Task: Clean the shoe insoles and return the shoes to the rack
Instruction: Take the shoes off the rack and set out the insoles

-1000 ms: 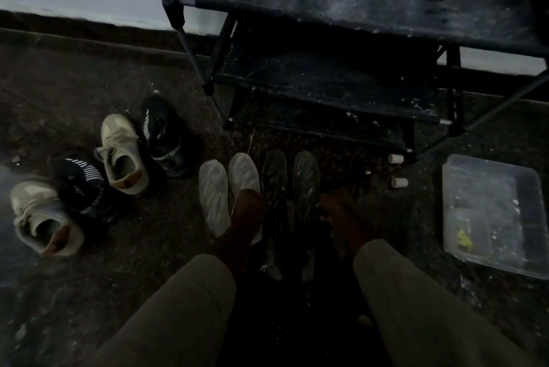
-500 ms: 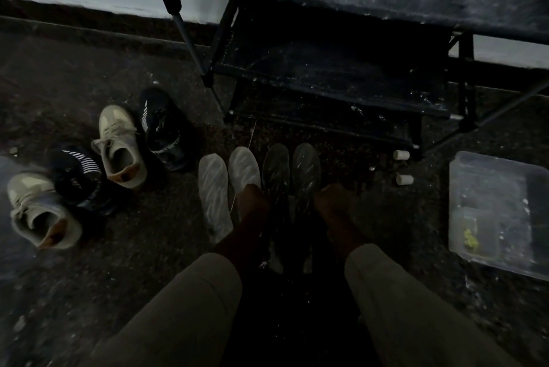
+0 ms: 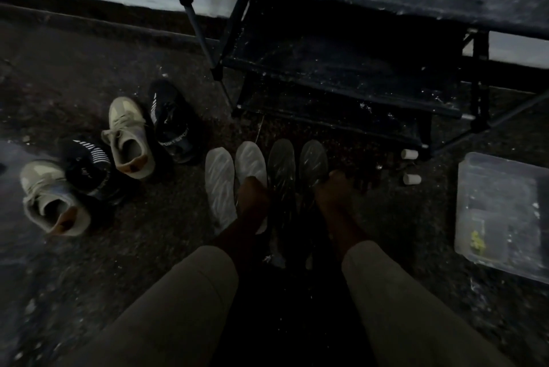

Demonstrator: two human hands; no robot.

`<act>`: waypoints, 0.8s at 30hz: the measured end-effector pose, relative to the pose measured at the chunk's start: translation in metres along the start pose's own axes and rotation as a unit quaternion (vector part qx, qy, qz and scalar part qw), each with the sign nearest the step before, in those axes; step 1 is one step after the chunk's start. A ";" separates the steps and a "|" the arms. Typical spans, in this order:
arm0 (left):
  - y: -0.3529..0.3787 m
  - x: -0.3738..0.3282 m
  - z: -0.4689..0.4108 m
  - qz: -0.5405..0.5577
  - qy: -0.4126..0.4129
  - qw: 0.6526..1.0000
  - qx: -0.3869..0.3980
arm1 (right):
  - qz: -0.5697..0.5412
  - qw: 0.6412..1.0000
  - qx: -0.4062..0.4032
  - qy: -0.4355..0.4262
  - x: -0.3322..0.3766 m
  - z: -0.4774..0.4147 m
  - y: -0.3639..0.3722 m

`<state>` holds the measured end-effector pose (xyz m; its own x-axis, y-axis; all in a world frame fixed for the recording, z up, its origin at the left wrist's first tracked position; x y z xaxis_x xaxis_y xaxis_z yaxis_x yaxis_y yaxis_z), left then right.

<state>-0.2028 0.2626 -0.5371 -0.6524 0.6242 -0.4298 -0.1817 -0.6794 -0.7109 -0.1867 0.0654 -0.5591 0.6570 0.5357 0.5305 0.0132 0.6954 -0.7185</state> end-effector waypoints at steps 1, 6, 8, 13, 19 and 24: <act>-0.009 0.000 0.000 0.003 -0.001 1.000 0.002 | -0.003 1.000 0.009 -0.012 0.013 0.006 0.001; -0.056 0.027 -0.006 0.043 -0.023 0.996 -0.074 | -0.114 0.983 0.113 -0.090 0.081 0.047 0.021; -0.067 0.053 -0.013 0.056 -0.053 0.991 -0.105 | -0.098 0.973 0.175 -0.109 0.094 0.060 0.048; -0.077 0.104 -0.031 0.106 -0.148 0.982 -0.041 | -0.039 0.951 0.264 -0.155 0.102 0.095 0.107; -0.066 0.107 -0.027 0.115 -0.147 0.980 -0.072 | 0.006 0.942 0.294 -0.161 0.104 0.115 0.132; -0.064 0.107 -0.025 0.126 -0.128 0.980 -0.088 | -0.027 0.951 0.282 -0.120 0.103 0.111 0.140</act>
<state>-0.2425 0.3823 -0.5519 -0.8280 0.3122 -0.4658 0.1237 -0.7086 -0.6947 -0.2009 0.2713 -0.5554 0.4754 0.5382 0.6960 -0.4088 0.8356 -0.3670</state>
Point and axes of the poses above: each hand's wrist, its own z-axis away from the middle knuckle, its own y-axis out of the palm, x = y × z, the point moved 3 cm from there along -z, towards the middle knuckle, and after that the axes turned 2 degrees about -z, right-handed, at the moved point
